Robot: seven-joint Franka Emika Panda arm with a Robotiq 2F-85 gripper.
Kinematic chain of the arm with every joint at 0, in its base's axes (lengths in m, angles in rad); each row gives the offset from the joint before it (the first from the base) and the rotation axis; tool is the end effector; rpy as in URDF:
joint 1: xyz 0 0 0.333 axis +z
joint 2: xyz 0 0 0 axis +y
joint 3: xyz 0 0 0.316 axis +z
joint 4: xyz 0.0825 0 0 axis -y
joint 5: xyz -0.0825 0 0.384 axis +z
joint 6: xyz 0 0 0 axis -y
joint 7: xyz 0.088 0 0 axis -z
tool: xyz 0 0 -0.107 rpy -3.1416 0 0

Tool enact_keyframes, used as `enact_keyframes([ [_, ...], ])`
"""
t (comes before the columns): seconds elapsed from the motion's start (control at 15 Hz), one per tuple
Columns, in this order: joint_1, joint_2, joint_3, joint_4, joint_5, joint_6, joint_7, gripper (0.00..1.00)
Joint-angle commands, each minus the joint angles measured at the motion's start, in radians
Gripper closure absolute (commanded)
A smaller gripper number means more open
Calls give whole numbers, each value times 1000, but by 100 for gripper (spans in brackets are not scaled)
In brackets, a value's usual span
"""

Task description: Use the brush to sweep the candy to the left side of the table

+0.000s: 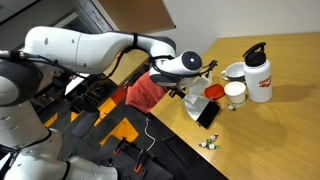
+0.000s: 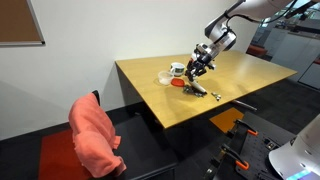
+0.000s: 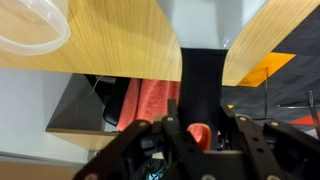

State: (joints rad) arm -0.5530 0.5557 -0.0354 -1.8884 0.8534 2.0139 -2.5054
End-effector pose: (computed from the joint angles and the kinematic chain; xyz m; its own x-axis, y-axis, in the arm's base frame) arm 0.5218 -0.2941 0.1950 0.1169 0.7176 0.6865 0.9690 -0.2338 0.0794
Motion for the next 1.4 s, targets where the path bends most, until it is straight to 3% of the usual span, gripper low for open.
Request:
enact_keyframes([
  [0.0, 61, -146, -94, -118, -42, -4, 25, 84],
  [0.53, 83, -306, -218, -306, -124, 17, 60, 84],
  [0.93, 66, -293, -280, -366, -45, 161, 55, 84],
  [1.33, 44, -227, -263, -334, 144, 211, -36, 84],
])
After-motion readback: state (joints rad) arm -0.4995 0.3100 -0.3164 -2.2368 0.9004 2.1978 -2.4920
